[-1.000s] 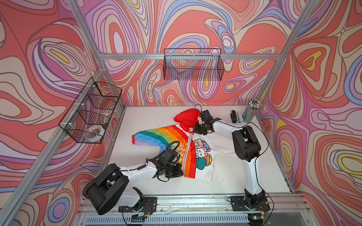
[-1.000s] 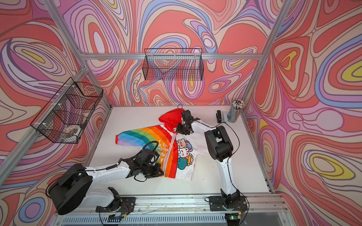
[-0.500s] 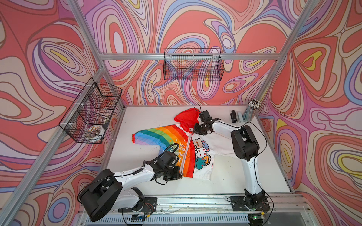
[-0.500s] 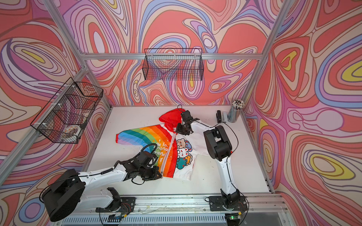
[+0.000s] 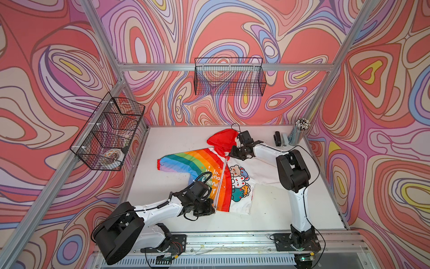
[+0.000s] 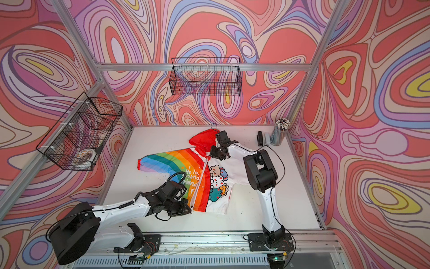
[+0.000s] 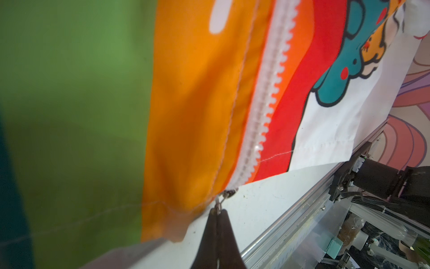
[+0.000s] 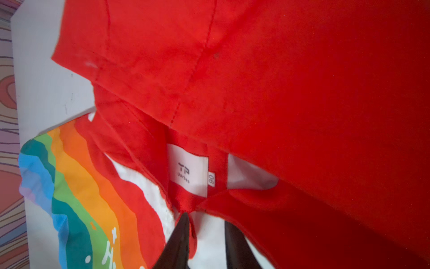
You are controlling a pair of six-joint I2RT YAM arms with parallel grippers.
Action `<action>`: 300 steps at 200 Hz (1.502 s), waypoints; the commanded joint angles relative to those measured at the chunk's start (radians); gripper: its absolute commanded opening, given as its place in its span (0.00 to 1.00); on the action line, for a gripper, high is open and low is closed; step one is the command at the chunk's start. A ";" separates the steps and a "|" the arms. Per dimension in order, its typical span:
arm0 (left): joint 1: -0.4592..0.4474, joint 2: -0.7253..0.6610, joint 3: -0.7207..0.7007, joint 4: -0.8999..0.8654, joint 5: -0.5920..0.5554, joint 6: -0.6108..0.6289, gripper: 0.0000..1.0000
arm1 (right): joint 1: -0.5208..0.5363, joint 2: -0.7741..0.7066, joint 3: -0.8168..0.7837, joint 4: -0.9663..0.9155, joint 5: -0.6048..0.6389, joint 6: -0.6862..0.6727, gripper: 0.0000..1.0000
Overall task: Unzip the jacket
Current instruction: Unzip the zipper on the jacket.
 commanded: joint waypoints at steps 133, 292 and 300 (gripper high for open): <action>-0.006 0.012 0.014 -0.028 -0.014 -0.011 0.00 | 0.049 0.110 0.213 -0.136 -0.034 -0.231 0.46; -0.008 0.005 0.012 -0.030 -0.017 -0.014 0.00 | 0.057 0.244 0.375 -0.216 -0.069 -0.250 0.34; -0.006 0.005 0.012 -0.031 -0.018 -0.014 0.00 | 0.058 0.247 0.381 -0.219 -0.068 -0.250 0.34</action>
